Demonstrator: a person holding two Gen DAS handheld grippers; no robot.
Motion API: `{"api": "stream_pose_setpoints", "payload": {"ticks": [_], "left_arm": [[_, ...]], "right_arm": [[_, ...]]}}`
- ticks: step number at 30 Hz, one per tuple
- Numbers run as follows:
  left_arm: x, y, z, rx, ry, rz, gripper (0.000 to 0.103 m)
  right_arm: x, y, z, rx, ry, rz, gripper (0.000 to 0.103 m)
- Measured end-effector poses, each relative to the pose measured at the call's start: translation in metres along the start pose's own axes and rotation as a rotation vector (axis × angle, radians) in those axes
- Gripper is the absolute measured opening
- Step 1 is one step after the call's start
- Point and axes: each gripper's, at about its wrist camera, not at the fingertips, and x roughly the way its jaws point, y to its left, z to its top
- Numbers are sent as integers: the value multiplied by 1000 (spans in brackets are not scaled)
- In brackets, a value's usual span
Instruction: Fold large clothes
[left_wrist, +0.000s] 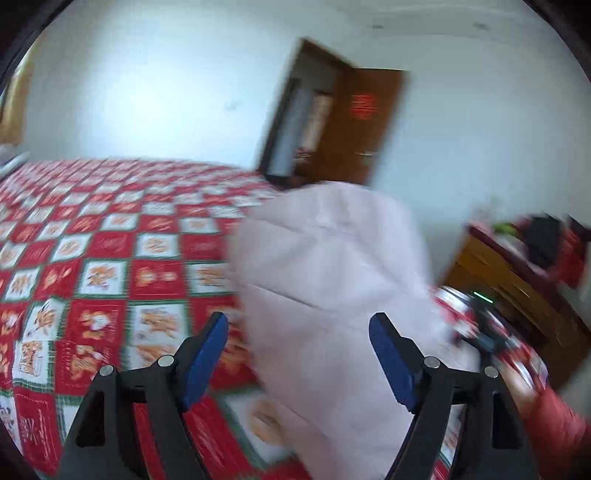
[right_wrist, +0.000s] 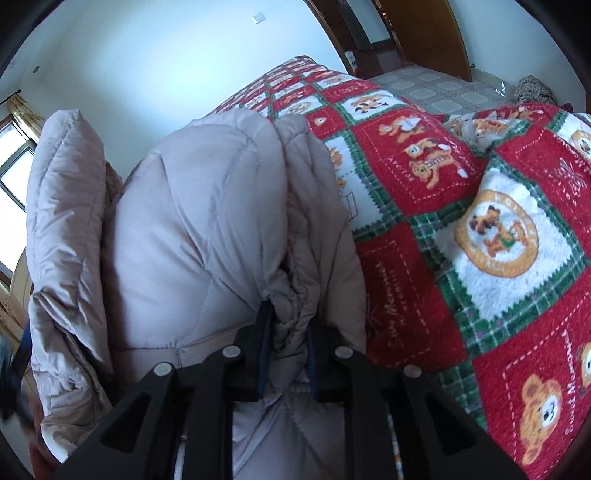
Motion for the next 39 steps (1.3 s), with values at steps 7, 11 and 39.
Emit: {"api": "stream_pose_setpoints", "payload": {"ticks": [7, 11, 39], "left_arm": [[91, -19, -3, -86, 61, -23, 79], [94, -46, -1, -15, 54, -17, 79], [162, -145, -13, 315, 150, 185, 90]], "right_arm": [[-77, 13, 1, -68, -188, 15, 51], [-111, 34, 13, -139, -251, 97, 62], [-111, 27, 29, -118, -313, 46, 67]]}}
